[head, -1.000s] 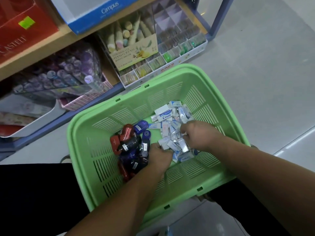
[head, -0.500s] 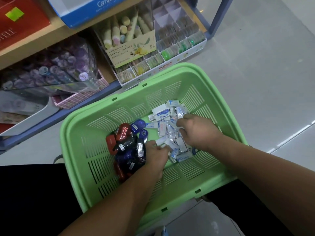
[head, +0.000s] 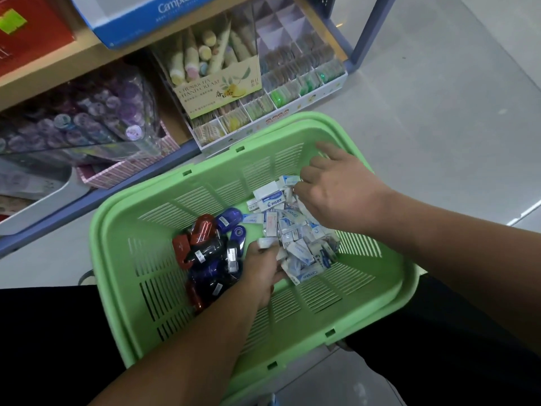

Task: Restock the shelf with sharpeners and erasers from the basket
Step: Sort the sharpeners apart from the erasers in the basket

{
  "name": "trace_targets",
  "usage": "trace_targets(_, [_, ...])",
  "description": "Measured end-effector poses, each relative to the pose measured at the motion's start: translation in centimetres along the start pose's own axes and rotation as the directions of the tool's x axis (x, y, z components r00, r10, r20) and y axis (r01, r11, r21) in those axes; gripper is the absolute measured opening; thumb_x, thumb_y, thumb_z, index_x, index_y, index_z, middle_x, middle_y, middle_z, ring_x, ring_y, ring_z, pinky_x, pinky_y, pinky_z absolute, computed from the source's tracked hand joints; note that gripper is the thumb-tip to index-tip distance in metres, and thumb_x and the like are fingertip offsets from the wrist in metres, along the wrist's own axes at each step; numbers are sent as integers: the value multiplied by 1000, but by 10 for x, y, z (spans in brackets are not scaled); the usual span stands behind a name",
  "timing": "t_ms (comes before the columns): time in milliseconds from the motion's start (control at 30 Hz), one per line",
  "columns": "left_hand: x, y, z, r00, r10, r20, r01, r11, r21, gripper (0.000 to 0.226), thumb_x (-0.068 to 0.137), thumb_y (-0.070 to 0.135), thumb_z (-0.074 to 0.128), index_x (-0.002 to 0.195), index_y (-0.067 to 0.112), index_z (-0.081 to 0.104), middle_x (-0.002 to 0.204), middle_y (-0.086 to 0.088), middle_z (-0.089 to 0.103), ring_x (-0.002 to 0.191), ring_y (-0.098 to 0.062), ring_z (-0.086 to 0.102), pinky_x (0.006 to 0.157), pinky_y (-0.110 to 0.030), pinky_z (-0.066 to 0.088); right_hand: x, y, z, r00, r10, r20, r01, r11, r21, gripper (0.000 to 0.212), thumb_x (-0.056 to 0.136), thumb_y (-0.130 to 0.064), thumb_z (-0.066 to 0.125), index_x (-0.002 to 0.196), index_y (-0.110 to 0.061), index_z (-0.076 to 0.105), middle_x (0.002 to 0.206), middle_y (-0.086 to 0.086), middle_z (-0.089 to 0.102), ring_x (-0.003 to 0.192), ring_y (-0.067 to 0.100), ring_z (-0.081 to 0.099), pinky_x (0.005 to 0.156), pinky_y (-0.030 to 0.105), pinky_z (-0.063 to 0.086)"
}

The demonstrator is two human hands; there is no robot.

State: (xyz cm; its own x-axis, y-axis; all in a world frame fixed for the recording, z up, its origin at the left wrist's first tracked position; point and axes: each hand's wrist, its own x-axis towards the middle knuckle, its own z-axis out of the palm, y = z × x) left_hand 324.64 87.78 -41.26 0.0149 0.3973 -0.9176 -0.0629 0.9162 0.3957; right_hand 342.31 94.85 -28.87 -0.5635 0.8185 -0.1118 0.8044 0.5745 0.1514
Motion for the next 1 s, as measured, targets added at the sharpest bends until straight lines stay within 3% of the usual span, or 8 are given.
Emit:
trace_targets(100, [-4, 3, 6, 998, -49, 39, 49, 999, 8, 18, 107, 24, 53, 124, 20, 53, 109, -11, 71, 96, -32, 74, 83, -52, 63, -9, 13, -2, 994, -76, -75, 69, 994, -84, 14, 80, -7, 60, 68, -15, 61, 61, 7, 46, 65, 31, 50, 115, 64, 29])
trace_targets(367, [-16, 1, 14, 996, -70, 49, 71, 997, -11, 23, 107, 22, 53, 129, 17, 49, 118, -18, 65, 106, -37, 68, 82, -56, 62, -14, 25, 3, 991, -77, -107, 72, 996, -48, 22, 85, -12, 57, 63, -18, 56, 58, 5, 48, 63, 32, 53, 118, 56, 31])
trace_targets(567, [-26, 8, 25, 997, 19, 75, -24, 997, 66, 24, 98, 1, 59, 107, 23, 53, 111, -16, 68, 97, -30, 73, 74, -32, 63, -11, 23, 5, 993, -96, -72, 89, 992, -92, 19, 84, -14, 60, 66, -17, 62, 57, 5, 50, 62, 32, 54, 120, 58, 27])
trace_targets(700, [-34, 10, 46, 962, 259, 88, -274, 911, 308, 21, 94, 12, 70, 107, 22, 56, 106, 2, 64, 81, 1, 59, 63, -9, 46, -12, 20, 5, 994, -77, -79, 71, 995, -73, 15, 79, -13, 66, 65, -17, 63, 57, 5, 51, 62, 32, 55, 119, 57, 30])
trace_targets(800, [-43, 10, 56, 929, 315, 196, -367, 859, 356, 35, 90, 8, 66, 116, 29, 56, 111, 12, 62, 91, 9, 60, 79, -7, 49, -12, 12, 7, 998, -61, -16, 60, 998, -13, 17, 75, -12, 69, 65, -19, 58, 59, 5, 53, 62, 31, 53, 99, 51, 48])
trace_targets(867, [-50, 15, 55, 903, 332, 273, -417, 829, 373, 55, 85, 9, 61, 136, 29, 53, 120, -1, 67, 110, -10, 66, 97, -30, 56, -11, 7, 8, 998, -52, 39, 50, 998, 45, 20, 70, -13, 73, 65, -19, 54, 60, 5, 51, 60, 30, 52, 74, 44, 52])
trace_targets(900, [-52, 20, 52, 878, 362, 313, -467, 794, 390, 59, 84, 6, 57, 139, 29, 52, 121, -8, 66, 112, -17, 66, 97, -35, 57, -9, 4, 7, 998, -39, 46, 35, 996, 82, 20, 66, -13, 75, 66, -18, 55, 60, 5, 52, 59, 30, 52, 66, 42, 51])
trace_targets(1000, [-52, 33, 36, 813, 454, 364, -579, 696, 425, 49, 90, -11, 48, 125, 21, 58, 104, -17, 68, 87, -5, 67, 73, -15, 52, -4, -6, 5, 999, 34, 32, -40, 979, 199, 24, 58, -16, 81, 68, -15, 59, 63, 5, 55, 59, 29, 57, 50, 34, 48])
